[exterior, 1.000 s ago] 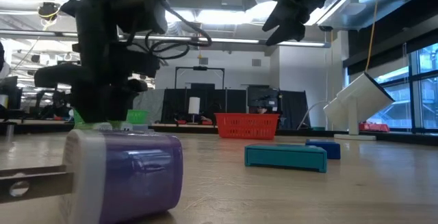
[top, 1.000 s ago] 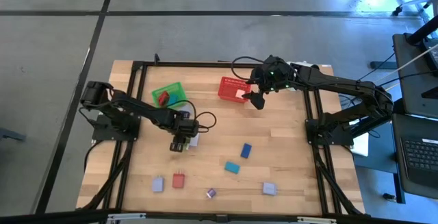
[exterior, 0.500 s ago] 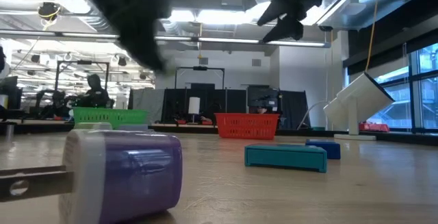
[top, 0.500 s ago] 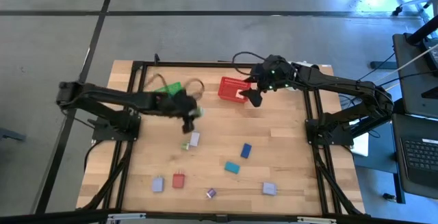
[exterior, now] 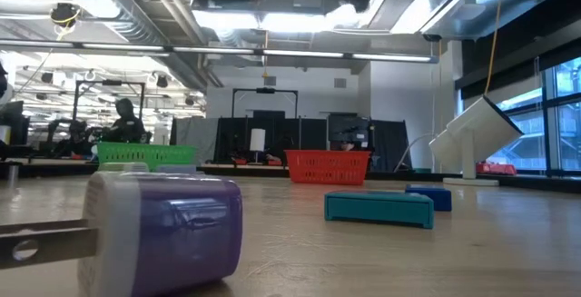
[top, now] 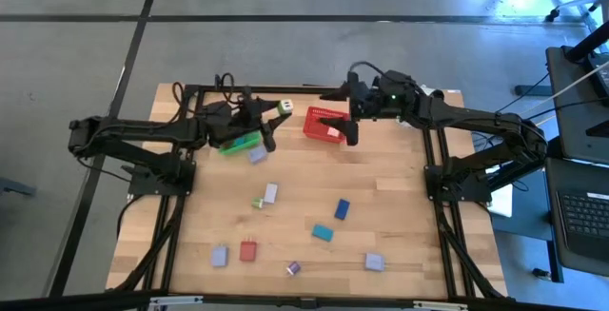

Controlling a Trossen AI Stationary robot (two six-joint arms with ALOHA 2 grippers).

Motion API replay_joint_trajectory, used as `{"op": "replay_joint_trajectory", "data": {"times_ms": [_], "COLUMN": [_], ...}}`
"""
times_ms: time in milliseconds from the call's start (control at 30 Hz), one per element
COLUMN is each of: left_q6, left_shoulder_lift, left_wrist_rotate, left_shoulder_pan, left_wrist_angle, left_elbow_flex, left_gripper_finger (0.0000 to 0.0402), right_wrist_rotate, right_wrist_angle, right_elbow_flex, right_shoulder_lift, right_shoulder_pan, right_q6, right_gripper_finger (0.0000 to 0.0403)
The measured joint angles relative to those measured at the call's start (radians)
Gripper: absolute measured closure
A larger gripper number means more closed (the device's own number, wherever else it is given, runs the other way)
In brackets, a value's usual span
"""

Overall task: Pick & Place Office items
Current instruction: Put the top green charger adapter into the red bin

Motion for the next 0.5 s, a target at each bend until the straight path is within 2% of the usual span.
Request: {"op": "replay_joint_trajectory", "data": {"times_ms": [167,267,500], "left_q6": [0.013,0.008,0.038], "left_shoulder_lift": [0.034,0.069,0.152], "left_wrist_rotate": [0.072,0.130,0.191], "left_shoulder_pan": [0.021,0.025,0.025], "left_wrist_angle": [0.111,0.178,0.331], "left_elbow_flex": [-0.001,-0.001,-0.001], "left_gripper_finger": [0.0256,0.0256,0.0256], "right_wrist_rotate": [-0.002,-0.002,-0.060], "right_wrist_angle": [0.191,0.249,0.314], "right_elbow_flex": [0.000,0.000,0.000], "right_shoulder_lift": [0.044,0.075,0.127], "right_shoulder_pan": [0.031,0.034,0.034], "right_q6": [-0.135,-0.179,-0.159], "right_gripper_finger": [0.0076,0.0076,0.0076]}}
